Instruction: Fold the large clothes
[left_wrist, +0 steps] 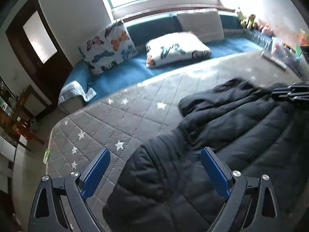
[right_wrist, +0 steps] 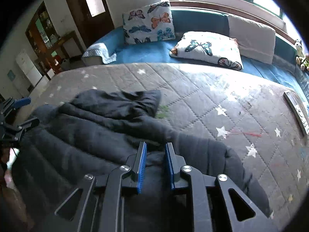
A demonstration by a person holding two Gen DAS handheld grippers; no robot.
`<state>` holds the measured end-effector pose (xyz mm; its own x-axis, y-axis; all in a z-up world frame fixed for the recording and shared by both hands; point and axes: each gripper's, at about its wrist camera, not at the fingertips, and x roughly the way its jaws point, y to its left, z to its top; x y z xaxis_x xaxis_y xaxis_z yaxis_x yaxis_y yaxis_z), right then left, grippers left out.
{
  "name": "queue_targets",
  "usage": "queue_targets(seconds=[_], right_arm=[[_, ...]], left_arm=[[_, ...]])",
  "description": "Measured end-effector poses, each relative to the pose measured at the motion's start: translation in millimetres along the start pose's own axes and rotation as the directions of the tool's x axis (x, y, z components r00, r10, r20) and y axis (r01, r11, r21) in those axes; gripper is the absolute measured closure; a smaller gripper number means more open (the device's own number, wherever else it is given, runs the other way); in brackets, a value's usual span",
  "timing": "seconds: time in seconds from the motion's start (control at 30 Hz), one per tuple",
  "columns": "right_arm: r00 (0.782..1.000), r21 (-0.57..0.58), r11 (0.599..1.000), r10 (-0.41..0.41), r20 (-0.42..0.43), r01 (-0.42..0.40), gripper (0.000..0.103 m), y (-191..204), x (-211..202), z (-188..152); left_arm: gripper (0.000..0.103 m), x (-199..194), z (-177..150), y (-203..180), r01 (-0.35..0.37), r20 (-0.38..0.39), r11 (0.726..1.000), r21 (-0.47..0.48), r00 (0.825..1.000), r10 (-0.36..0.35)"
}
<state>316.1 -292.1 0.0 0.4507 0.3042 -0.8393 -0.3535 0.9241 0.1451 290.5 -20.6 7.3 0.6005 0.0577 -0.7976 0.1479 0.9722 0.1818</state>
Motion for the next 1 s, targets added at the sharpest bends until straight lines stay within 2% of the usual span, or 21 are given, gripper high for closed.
queue_targets(seconds=[0.1,0.17,0.2,0.23,0.27,0.33,0.4,0.47,0.57,0.77,1.0], right_arm=[[0.999,-0.053,0.998,0.033,0.003,-0.033,0.08,25,-17,-5],[0.998,-0.089,0.994,0.067,-0.003,-0.067,0.076,45,-25,-12],[0.996,-0.1,0.991,0.085,-0.008,-0.086,0.069,54,-27,-16],[0.995,-0.112,0.988,0.103,-0.014,-0.104,0.062,60,-28,-19],[0.993,-0.128,0.985,0.118,-0.016,-0.119,0.06,70,-30,-26],[0.991,-0.161,0.977,0.136,-0.02,-0.137,0.06,84,-29,-36],[0.989,-0.184,0.972,0.144,-0.032,-0.148,0.06,97,-26,-48],[0.992,-0.215,0.969,0.12,-0.022,-0.122,0.056,105,-22,-57],[0.994,-0.204,0.973,0.106,-0.017,-0.107,0.051,107,-15,-64],[0.998,-0.233,0.97,0.062,-0.017,-0.064,0.05,112,0,-74],[1.0,-0.273,0.962,0.0,0.019,0.005,0.05,119,8,-87]], left_arm=[[0.002,-31,-9,-14,0.078,0.033,0.997,-0.007,0.996,-0.078],[0.004,-47,-22,-25,0.133,0.041,0.991,-0.014,0.99,-0.132],[0.006,-52,-29,-31,0.155,0.043,0.988,-0.012,0.987,-0.154],[0.01,-54,-35,-35,0.163,0.043,0.986,-0.012,0.986,-0.163],[0.015,-58,-42,-39,0.175,0.041,0.984,-0.014,0.984,-0.175],[0.019,-60,-54,-43,0.191,0.043,0.981,-0.017,0.981,-0.191],[0.02,-59,-68,-46,0.199,0.038,0.98,-0.027,0.979,-0.198],[0.02,-53,-78,-46,0.217,0.024,0.975,-0.047,0.976,-0.216],[0.02,-43,-90,-46,0.229,0.02,0.971,-0.069,0.973,-0.228],[0.018,-32,-100,-55,0.212,0.014,0.976,-0.056,0.977,-0.212],[0.018,-22,-104,-60,0.191,0.02,0.98,-0.058,0.982,-0.19]])
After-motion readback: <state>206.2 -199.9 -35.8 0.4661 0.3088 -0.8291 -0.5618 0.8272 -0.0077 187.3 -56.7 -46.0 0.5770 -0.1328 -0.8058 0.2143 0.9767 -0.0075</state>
